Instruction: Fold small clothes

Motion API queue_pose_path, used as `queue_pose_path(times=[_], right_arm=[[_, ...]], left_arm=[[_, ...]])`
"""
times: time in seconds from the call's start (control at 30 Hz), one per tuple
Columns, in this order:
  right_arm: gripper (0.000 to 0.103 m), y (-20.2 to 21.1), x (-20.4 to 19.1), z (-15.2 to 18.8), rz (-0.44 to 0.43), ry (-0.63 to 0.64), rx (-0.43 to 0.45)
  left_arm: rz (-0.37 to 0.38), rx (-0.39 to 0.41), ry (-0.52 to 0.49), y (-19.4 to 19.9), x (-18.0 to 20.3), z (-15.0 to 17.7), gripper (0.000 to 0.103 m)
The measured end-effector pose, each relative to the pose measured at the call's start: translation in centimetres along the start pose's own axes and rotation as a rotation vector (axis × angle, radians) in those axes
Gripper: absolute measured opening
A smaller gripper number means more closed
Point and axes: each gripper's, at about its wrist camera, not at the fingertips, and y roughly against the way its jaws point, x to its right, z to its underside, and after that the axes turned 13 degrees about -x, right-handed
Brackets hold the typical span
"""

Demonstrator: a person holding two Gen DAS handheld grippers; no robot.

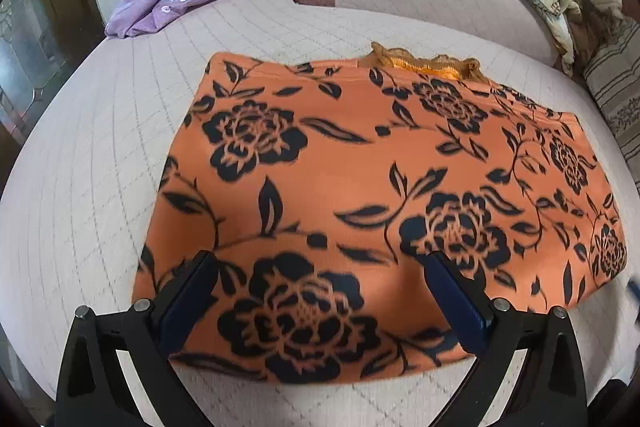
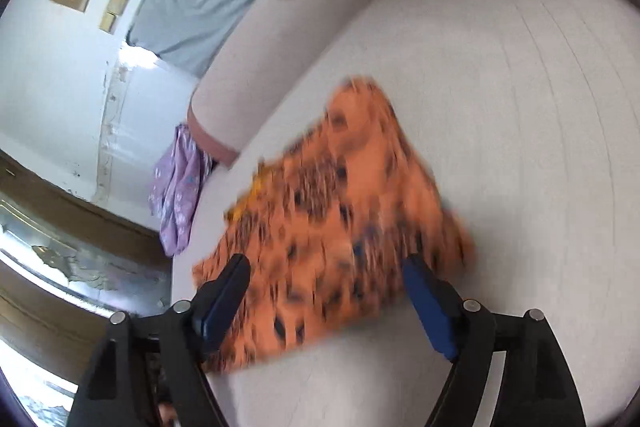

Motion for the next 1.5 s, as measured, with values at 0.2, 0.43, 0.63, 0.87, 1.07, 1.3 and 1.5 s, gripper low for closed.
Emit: queue_pose_path(times=[0.2, 0.43, 0.63, 0.87, 1.07, 1.3, 1.5], right_arm=[[0.082, -0.9, 4.4, 1.4, -0.027, -0.148, 0.004], [0.082, -3.2, 3.4, -2.9, -0.008, -0.176, 0.005], [0.080, -3.8, 0.9, -3.6, -0.022, -0.083, 0.038], [0.080, -3.9, 1.0, -3.6, -0.035, -0.078, 0.048], [0.058, -4.6, 1.2, -4.0, -0.024, -0.090, 0.042], [0.059, -5.6, 1.2, -4.8, 0.040, -0.066, 0.021], [0.056, -6.3, 1.2, -5.3, 0.067, -0.050, 0.021]], left_arm=[[-0.021, -0.012, -0.028, -0.4, 0.8, 1.3, 0.103], [-0.022, -0.006, -0.018, -0.3, 1.2, 0.5, 0.103], [-0.013, 0.003, -0.003, -0.6, 1.4, -0.1, 0.103], [-0.002, 0.023, -0.005, -0.7, 2.0, -0.7, 0.103], [-0.011, 0.021, -0.014, -0.9, 2.3, -1.0, 0.103], [-0.020, 0.008, -0.013, -1.5, 2.4, -1.4, 0.103], [-0.013, 0.018, -0.014, -1.4, 2.4, -1.4, 0.103]])
